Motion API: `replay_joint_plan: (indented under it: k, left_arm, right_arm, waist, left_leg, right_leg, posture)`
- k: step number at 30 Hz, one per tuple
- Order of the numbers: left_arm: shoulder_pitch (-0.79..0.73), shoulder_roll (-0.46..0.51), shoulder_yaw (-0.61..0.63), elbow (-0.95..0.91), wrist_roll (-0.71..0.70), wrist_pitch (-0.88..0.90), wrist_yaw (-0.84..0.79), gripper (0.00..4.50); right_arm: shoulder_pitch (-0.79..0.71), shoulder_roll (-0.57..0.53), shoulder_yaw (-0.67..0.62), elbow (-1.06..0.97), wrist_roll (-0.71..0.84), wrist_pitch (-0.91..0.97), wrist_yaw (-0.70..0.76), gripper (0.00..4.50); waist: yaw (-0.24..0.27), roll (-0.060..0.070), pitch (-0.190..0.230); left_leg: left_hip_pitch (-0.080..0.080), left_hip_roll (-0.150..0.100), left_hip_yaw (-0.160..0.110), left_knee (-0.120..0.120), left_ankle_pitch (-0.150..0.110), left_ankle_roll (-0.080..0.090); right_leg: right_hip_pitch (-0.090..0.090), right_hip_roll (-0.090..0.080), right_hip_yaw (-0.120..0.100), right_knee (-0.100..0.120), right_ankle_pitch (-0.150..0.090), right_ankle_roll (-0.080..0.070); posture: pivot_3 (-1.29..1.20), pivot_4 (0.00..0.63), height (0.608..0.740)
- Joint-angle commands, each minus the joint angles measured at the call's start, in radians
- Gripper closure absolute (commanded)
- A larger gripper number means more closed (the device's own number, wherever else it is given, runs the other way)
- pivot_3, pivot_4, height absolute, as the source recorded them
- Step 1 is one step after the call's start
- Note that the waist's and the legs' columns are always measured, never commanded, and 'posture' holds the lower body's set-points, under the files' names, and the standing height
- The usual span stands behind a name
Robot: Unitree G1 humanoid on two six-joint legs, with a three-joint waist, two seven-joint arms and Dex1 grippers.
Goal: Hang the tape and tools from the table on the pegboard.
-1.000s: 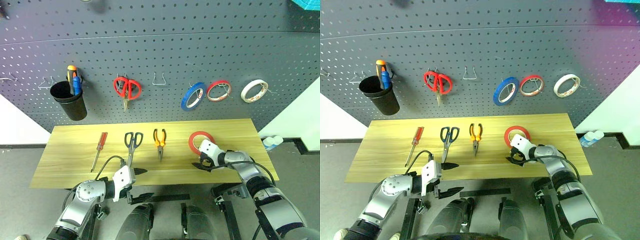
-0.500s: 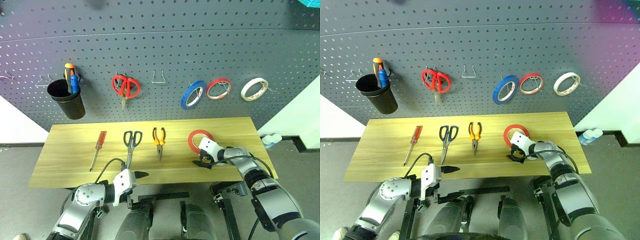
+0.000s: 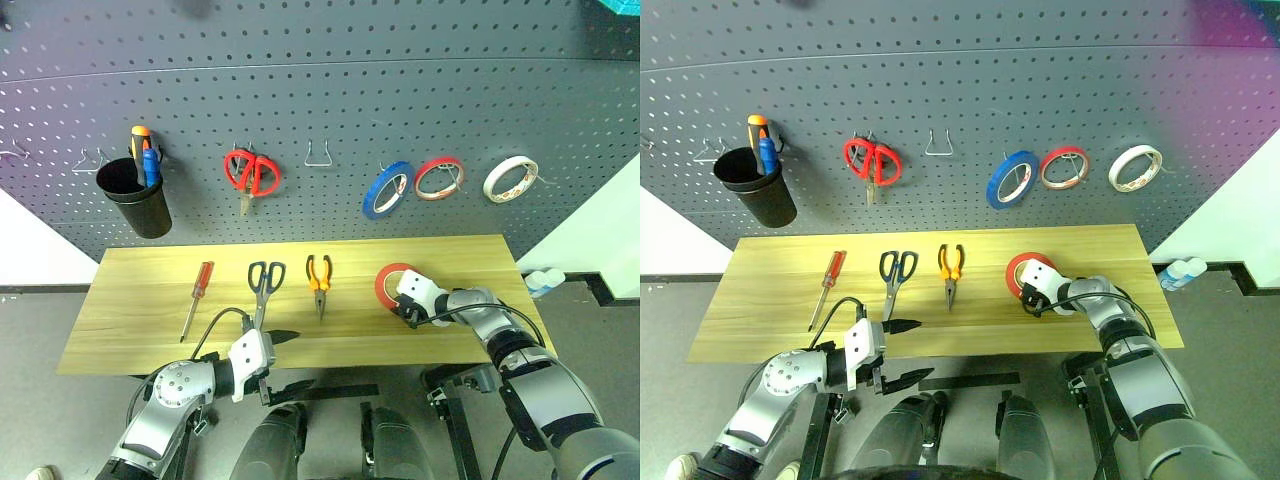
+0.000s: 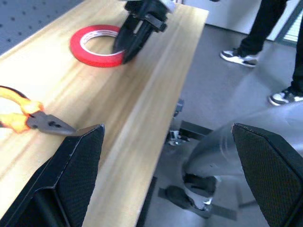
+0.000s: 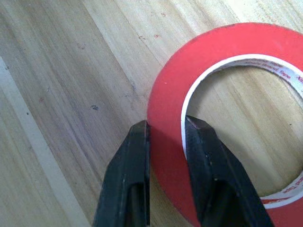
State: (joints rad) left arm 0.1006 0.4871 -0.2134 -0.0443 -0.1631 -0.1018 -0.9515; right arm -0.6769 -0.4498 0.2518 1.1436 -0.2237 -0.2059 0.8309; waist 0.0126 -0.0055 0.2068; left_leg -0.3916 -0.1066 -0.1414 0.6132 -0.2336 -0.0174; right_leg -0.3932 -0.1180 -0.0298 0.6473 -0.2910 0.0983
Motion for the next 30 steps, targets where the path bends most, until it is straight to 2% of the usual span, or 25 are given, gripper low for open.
replay_joint_plan:
  k: [1, 5, 9, 13, 18, 23, 26, 30]
  left_arm:
    - [-0.01, -0.009, 0.001, 0.003, -0.002, -0.021, 0.011, 0.0]
    - [-0.021, -0.021, 0.012, 0.022, -0.006, -0.029, 0.028, 0.0]
    - [-0.035, -0.037, 0.034, 0.049, -0.015, -0.04, 0.058, 0.0]
    - [-0.062, -0.06, 0.061, 0.082, -0.016, -0.062, 0.093, 0.0]
    - [-0.105, -0.085, 0.09, 0.128, -0.021, -0.089, 0.123, 0.0]
    - [-0.147, -0.092, 0.097, 0.176, -0.022, -0.102, 0.116, 0.0]
    - [-0.17, -0.091, 0.101, 0.201, -0.023, -0.112, 0.11, 0.0]
    - [-0.191, -0.089, 0.109, 0.226, -0.025, -0.125, 0.102, 0.0]
  right_arm:
    - [0.019, -0.011, 0.008, 0.01, -0.018, 0.008, 0.01, 3.81]
    - [0.05, -0.034, -0.015, -0.062, 0.001, -0.007, -0.008, 3.81]
    - [0.146, -0.076, -0.039, -0.252, 0.015, 0.0, -0.045, 3.81]
    - [0.334, -0.124, -0.07, -0.624, -0.006, 0.081, -0.135, 3.81]
    - [0.556, -0.117, -0.106, -1.04, -0.076, 0.202, -0.276, 3.81]
    - [0.633, -0.088, -0.13, -1.248, -0.137, 0.282, -0.391, 3.81]
    - [0.652, -0.071, -0.191, -1.331, -0.119, 0.309, -0.443, 3.81]
    - [0.661, -0.107, -0.263, -1.396, -0.123, 0.264, -0.483, 3.81]
  waist:
    - [0.0, 0.0, 0.0]
    - [0.001, 0.0, 0.0]
    - [0.001, 0.0, 0.0]
    - [0.001, 0.001, -0.001]
    - [-0.001, 0.002, -0.002]
    - [0.0, 0.002, -0.002]
    - [-0.001, 0.001, -0.003]
    - [-0.001, 0.0, -0.005]
  left_leg:
    - [0.0, 0.0, 0.0, 0.0, 0.0, 0.0]
    - [0.0, 0.0, 0.0, 0.0, 0.0, 0.0]
    - [-0.001, -0.001, 0.0, 0.0, 0.0, 0.0]
    - [-0.003, -0.001, 0.0, 0.0, 0.0, 0.0]
    - [-0.005, 0.0, 0.001, 0.001, 0.001, -0.001]
    - [-0.005, 0.0, 0.002, 0.003, 0.001, -0.002]
    - [-0.005, 0.0, 0.002, 0.004, 0.002, -0.003]
    - [-0.005, -0.001, 0.002, 0.004, 0.002, -0.003]
  right_leg:
    - [0.0, 0.0, 0.0, 0.0, 0.0, 0.0]
    - [0.0, 0.0, 0.0, 0.0, 0.0, 0.0]
    - [-0.001, 0.0, 0.0, 0.0, 0.0, 0.0]
    - [-0.004, 0.0, 0.0, 0.0, 0.0, 0.001]
    - [-0.006, 0.0, 0.0, 0.002, 0.0, 0.001]
    - [-0.005, 0.001, 0.0, 0.002, 0.002, 0.003]
    - [-0.005, 0.001, 0.0, 0.002, 0.003, 0.003]
    - [-0.004, 0.002, 0.0, 0.002, 0.003, 0.003]
  posture:
    - [0.08, 0.211, 0.74]
    - [0.06, 0.196, 0.74]
    - [0.04, 0.184, 0.74]
    - [0.01, 0.167, 0.74]
    - [-0.02, 0.148, 0.74]
    - [-0.05, 0.134, 0.74]
    - [-0.06, 0.127, 0.74]
    - [-0.07, 0.116, 0.74]
